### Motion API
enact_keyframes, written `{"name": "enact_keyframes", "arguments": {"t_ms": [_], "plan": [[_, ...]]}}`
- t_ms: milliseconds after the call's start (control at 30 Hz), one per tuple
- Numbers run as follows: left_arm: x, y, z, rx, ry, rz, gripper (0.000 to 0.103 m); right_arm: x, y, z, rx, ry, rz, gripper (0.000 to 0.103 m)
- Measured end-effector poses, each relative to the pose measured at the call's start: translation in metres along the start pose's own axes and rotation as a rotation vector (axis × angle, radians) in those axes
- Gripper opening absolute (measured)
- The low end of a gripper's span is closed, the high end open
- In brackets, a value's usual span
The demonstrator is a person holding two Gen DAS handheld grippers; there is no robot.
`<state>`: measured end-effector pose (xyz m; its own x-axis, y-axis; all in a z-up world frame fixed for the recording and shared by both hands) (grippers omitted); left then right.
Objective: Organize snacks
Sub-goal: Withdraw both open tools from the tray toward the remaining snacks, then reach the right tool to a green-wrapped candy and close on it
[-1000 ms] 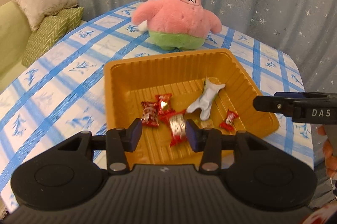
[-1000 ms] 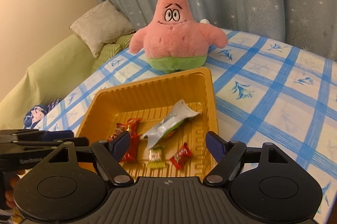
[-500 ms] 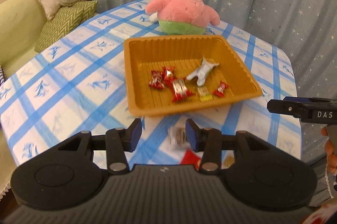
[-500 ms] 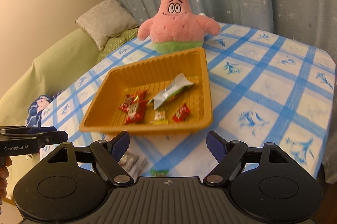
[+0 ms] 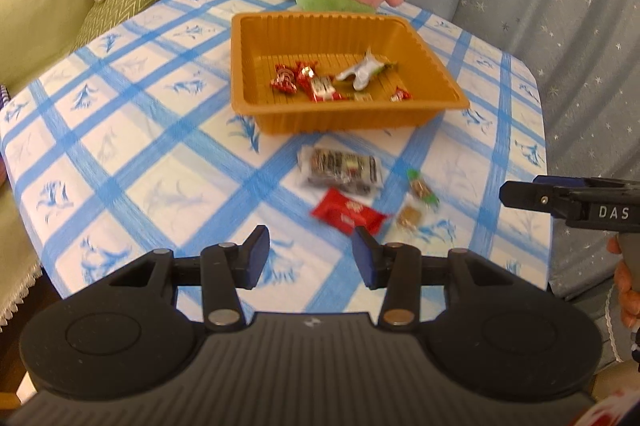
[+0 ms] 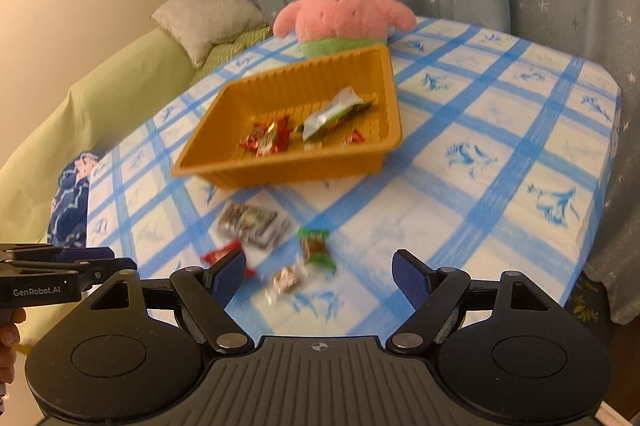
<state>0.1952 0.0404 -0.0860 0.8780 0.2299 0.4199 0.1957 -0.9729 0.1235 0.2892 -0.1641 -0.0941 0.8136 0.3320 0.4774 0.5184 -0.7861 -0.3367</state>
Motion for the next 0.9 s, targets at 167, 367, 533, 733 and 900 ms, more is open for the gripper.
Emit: {"name": "enact_keyframes", "arguments": {"t_ms": [167, 367, 533, 733, 900], "plan": [[-0.019, 0.006, 0.002, -0.007, -0.027, -0.004, 0.042, -0.019, -0.004, 0.001, 0.005, -0.031, -0.005, 0.080], [-0.037, 0.009, 0.005, -0.013, -0.058, -0.017, 0.042, -0.040, -0.006, 0.005, 0.009, -0.076, 0.002, 0.080], [-0.049, 0.011, 0.010, -0.020, -0.083, -0.023, 0.042, -0.052, -0.007, 0.011, 0.009, -0.110, 0.007, 0.080], [-0.056, 0.016, 0.013, -0.026, -0.096, -0.015, 0.042, -0.064, -0.009, 0.020, 0.009, -0.145, 0.002, 0.080], [-0.056, 0.017, 0.015, -0.027, -0.093, -0.011, 0.042, -0.067, -0.011, 0.025, 0.005, -0.155, -0.008, 0.080]]}}
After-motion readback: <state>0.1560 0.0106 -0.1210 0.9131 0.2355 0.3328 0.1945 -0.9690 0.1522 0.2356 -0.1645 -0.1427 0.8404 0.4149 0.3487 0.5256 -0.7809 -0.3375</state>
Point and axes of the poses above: each gripper's, at about its wrist camera, not at the fingertips, and z roughly the way its jaws point, y to its right, x to its top, the point moved 7 cm from there along z, roughly the way its jaws point, and after that the axes turned 11 degrees about -y, right-handed, at the moved point
